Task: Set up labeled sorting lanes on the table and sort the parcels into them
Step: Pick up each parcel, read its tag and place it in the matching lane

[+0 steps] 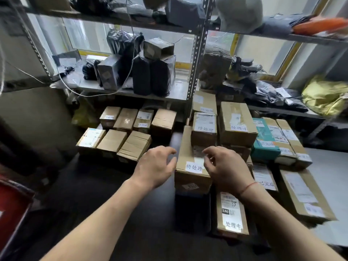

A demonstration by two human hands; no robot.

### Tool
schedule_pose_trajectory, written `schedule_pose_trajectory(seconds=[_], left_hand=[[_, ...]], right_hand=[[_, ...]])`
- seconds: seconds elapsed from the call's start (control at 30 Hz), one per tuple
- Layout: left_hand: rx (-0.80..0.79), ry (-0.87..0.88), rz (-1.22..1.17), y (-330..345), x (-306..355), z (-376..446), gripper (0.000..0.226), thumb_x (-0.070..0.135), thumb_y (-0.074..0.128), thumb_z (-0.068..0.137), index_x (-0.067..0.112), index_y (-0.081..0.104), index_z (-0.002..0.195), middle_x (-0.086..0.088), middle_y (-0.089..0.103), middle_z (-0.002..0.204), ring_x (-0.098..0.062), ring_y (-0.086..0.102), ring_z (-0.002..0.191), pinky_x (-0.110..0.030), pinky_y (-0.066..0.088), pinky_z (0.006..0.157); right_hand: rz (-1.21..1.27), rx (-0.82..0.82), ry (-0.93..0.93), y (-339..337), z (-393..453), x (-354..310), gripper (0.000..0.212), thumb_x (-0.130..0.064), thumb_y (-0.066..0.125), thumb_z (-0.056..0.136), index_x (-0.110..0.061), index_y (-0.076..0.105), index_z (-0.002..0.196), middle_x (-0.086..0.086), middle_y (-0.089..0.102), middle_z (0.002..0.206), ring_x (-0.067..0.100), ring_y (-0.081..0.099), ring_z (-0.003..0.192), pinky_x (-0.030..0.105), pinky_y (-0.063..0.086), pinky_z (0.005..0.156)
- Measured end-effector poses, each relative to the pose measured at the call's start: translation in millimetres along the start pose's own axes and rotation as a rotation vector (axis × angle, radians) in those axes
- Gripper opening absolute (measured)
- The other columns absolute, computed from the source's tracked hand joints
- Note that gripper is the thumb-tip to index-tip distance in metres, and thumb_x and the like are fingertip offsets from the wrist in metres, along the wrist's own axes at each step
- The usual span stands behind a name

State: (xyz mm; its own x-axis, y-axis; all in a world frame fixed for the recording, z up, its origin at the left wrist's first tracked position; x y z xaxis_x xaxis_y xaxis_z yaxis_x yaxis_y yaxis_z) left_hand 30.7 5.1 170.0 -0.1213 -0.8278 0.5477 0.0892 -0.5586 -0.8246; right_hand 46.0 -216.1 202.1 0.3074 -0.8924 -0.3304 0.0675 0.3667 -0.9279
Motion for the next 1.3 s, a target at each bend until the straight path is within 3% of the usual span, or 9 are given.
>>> schedule_pose_trajectory(seconds=[0.17, 0.5, 0.6, 0.73, 0.97, 1.13, 1.3], left_hand=[[-0.031, -0.036, 0.002, -19.1, -55.0, 10.0, 0.040, 0.039, 0.061, 0.102, 0.021, 0.067, 0.137, 0.000, 0.069, 0.124, -0.020, 0.063, 0.114, -0.036, 0.053, 0.097], [-0.070, -0.266, 0.070, -41.3, -160.6, 25.0, 0.043, 0.038, 0.065, 0.101, 0.019, 0.065, 0.140, -0.001, 0.066, 0.138, -0.021, 0.060, 0.127, -0.035, 0.049, 0.106], [-0.100, -0.331, 0.058, -38.0, -198.0, 35.1, 0.048, 0.037, 0.065, 0.100, 0.018, 0.061, 0.145, -0.003, 0.063, 0.141, -0.023, 0.058, 0.131, -0.037, 0.048, 0.110], [-0.157, -0.387, 0.030, -24.2, -245.7, 59.9, 0.056, 0.038, 0.065, 0.100, 0.017, 0.054, 0.151, -0.006, 0.058, 0.147, -0.026, 0.054, 0.136, -0.040, 0.045, 0.115], [-0.291, -0.338, 0.039, 12.0, -312.3, 111.0, 0.065, 0.037, 0.065, 0.097, 0.015, 0.044, 0.155, -0.007, 0.051, 0.151, -0.032, 0.043, 0.138, -0.043, 0.037, 0.118], [-0.385, -0.258, 0.211, 31.9, -334.1, 139.4, 0.064, 0.046, 0.067, 0.094, 0.019, 0.043, 0.147, -0.005, 0.050, 0.146, -0.031, 0.037, 0.134, -0.045, 0.040, 0.110], [-0.386, -0.192, 0.297, 47.9, -346.3, 148.9, 0.076, 0.022, 0.057, 0.096, 0.012, 0.020, 0.162, -0.010, 0.047, 0.150, -0.033, 0.037, 0.133, -0.048, 0.034, 0.113]], right_hand=[[-0.002, -0.043, -0.026, 28.8, 21.5, -54.6, 0.023, -0.031, 0.063, 0.095, -0.026, 0.075, 0.114, -0.005, 0.074, 0.099, 0.020, 0.069, 0.094, 0.037, 0.055, 0.083], [0.099, -0.173, -0.087, 103.6, 91.6, -120.8, 0.031, -0.036, 0.056, 0.099, -0.025, 0.072, 0.123, -0.001, 0.074, 0.116, 0.022, 0.068, 0.108, 0.036, 0.055, 0.092], [0.103, -0.222, -0.056, 131.2, 111.9, -137.0, 0.030, -0.036, 0.054, 0.101, -0.024, 0.071, 0.123, -0.001, 0.073, 0.116, 0.021, 0.067, 0.109, 0.032, 0.052, 0.090], [0.085, -0.322, 0.018, 176.8, 138.6, -155.6, 0.036, -0.037, 0.053, 0.101, -0.021, 0.068, 0.130, 0.003, 0.071, 0.126, 0.025, 0.066, 0.114, 0.037, 0.054, 0.096], [0.069, -0.431, 0.226, 251.0, 181.8, -173.8, 0.041, -0.038, 0.055, 0.098, -0.022, 0.066, 0.134, 0.004, 0.070, 0.126, 0.027, 0.066, 0.112, 0.040, 0.057, 0.095], [0.106, -0.480, 0.357, 291.3, 207.7, -173.4, 0.048, -0.022, 0.053, 0.101, -0.017, 0.050, 0.149, 0.011, 0.064, 0.138, 0.032, 0.062, 0.124, 0.043, 0.053, 0.102], [0.242, -0.524, 0.458, 328.8, 221.7, -163.0, 0.072, -0.012, 0.055, 0.099, -0.026, 0.028, 0.164, 0.011, 0.047, 0.151, 0.035, 0.050, 0.137, 0.044, 0.043, 0.116]])
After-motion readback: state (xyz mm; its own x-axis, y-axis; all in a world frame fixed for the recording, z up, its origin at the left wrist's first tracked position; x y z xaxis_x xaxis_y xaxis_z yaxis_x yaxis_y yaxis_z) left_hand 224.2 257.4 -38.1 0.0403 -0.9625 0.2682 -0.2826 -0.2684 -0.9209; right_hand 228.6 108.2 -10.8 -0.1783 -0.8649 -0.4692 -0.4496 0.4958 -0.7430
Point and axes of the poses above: each hand's wrist, its own z-axis towards the middle knuckle, its own y-axis out of the palm, x = y × z, the point moved 2 cm from there along z, towards the middle knuckle
